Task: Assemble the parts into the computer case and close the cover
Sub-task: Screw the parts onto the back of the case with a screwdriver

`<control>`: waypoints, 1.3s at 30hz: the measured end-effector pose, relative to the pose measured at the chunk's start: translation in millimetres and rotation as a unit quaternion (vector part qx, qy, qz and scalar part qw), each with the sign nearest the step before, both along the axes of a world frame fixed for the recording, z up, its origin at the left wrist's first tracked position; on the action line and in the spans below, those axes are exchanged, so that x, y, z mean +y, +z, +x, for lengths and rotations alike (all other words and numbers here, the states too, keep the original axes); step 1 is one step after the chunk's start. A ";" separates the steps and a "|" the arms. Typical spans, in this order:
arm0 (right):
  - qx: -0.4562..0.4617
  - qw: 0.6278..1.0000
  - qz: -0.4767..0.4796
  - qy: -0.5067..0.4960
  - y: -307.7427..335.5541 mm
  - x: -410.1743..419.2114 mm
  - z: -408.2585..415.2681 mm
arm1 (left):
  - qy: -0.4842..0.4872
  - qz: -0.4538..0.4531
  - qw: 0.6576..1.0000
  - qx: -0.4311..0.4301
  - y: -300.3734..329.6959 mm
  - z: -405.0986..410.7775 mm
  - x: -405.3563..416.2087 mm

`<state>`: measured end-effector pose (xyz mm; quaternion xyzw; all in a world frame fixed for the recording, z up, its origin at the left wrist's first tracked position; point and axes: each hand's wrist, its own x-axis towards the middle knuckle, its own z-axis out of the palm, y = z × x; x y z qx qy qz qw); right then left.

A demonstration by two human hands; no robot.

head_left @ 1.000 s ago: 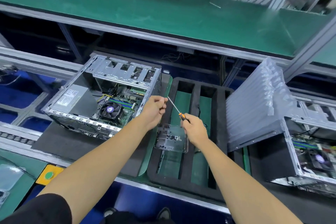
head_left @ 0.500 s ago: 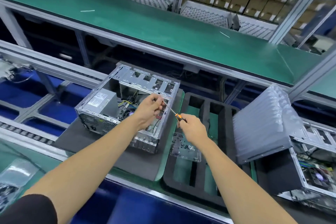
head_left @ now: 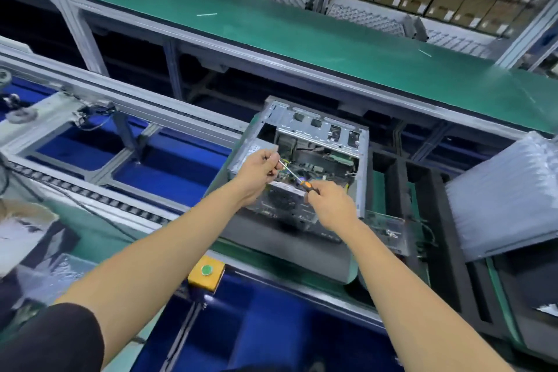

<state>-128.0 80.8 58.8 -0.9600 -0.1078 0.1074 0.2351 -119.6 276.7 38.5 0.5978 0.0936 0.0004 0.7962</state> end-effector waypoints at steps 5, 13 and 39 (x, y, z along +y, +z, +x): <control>0.063 0.996 0.065 -0.019 -17.6 45.4 -27.9 | -0.041 0.067 0.996 0.041 -4.5 -25.6 54.4; 0.188 0.922 0.304 -0.148 -55.4 93.6 -79.0 | -0.030 -0.111 0.985 0.132 -36.9 -50.0 73.6; 0.199 0.746 0.497 -0.396 -85.7 150.9 -103.2 | 0.002 0.100 0.982 0.163 -77.6 -14.8 35.3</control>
